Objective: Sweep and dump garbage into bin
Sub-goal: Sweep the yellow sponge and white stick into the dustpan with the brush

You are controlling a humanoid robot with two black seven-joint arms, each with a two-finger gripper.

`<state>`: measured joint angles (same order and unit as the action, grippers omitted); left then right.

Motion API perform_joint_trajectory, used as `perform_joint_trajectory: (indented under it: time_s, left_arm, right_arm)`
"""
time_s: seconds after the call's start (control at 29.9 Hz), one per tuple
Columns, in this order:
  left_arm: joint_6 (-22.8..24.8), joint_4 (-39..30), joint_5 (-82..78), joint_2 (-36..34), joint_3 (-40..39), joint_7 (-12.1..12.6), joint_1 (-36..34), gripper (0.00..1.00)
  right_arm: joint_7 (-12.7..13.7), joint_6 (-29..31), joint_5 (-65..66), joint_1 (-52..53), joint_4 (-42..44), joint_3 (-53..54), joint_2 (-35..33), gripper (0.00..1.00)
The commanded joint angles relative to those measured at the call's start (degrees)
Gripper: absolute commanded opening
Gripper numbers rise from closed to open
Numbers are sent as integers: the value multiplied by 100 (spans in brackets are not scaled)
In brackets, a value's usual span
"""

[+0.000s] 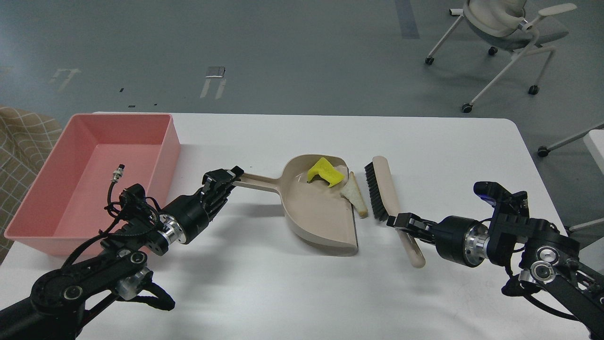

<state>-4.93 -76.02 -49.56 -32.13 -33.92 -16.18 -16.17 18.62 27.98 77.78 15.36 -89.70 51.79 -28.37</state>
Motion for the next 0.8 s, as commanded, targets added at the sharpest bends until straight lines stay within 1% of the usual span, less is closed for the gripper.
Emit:
perform_joint_trajectory:
  time_s: [0.0, 0.13, 0.23, 0.37, 0.5, 0.77]
  left_arm:
    - [1, 0, -1, 5, -1, 1, 0, 0]
    - [1, 0, -1, 5, -10, 1, 0, 0]
    - [1, 0, -1, 5, -10, 1, -9, 0]
    - [1, -9, -1, 5, -10, 1, -35, 0]
    - [9, -9, -1, 5, -10, 1, -44, 0]
    - [9, -18, -1, 5, -10, 10, -44, 0]
  right_arm:
    - [1, 2, 0, 11, 40, -11, -36, 0]
    - [1, 2, 17, -16, 58, -133, 24, 0]
    - [10, 2, 61, 54, 67, -485, 366, 0]
    - [27, 2, 79, 221, 172, -617, 771, 0]
    - [54, 2, 53, 529, 146, -951, 842, 0]
    - [54, 2, 9, 810, 23, -907, 790, 0]
